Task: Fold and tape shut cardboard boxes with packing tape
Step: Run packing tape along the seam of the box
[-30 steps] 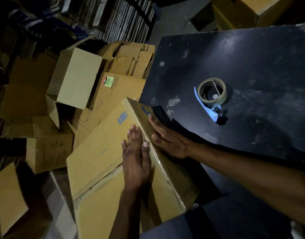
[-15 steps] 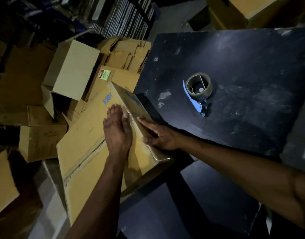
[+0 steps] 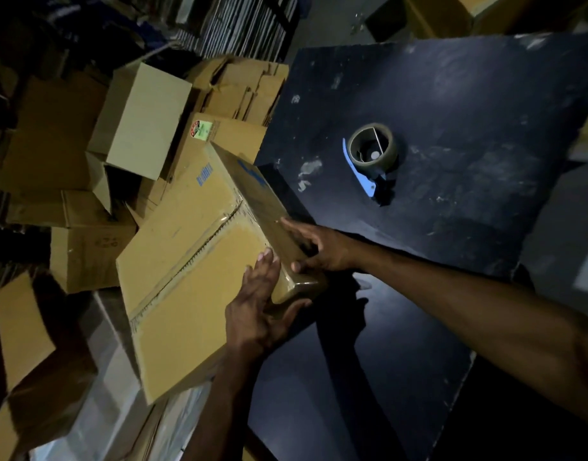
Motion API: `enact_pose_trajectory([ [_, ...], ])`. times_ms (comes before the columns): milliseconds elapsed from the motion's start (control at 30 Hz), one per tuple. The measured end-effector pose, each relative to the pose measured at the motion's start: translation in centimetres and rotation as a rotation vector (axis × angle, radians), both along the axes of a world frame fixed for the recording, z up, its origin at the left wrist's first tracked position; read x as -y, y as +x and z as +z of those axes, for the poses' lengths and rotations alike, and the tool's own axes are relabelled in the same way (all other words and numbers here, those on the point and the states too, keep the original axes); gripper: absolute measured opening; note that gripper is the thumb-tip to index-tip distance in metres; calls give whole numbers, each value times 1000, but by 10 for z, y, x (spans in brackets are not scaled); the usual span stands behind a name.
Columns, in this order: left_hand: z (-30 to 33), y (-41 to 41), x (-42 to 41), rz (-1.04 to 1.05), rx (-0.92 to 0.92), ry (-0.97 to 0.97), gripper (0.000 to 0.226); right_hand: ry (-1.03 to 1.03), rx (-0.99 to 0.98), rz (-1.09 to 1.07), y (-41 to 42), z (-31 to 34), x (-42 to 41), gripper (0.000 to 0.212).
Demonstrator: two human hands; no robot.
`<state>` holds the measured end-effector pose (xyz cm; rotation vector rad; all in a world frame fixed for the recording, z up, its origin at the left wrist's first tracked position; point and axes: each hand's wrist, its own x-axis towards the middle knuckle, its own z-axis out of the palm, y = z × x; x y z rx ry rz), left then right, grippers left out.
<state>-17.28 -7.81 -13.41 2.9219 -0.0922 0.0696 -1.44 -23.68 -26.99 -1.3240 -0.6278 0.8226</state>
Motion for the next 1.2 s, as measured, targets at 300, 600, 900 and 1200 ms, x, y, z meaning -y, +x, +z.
enact_pose_trajectory([
  [300, 6, 8, 9, 99, 72, -38, 86, -17, -60, 23, -5, -3, 3, 113],
  [600, -1, 17, 43, 620, -19, -411, 71, -97, -278, 15, -3, -19, 11, 75],
  [900, -10, 23, 68, 786, 213, -646, 37, -86, -238, -6, -13, -9, 19, 96],
  [1200, -3, 8, 45, 532, 229, -586, 26, -332, 191, -151, -51, -16, 13, 71],
])
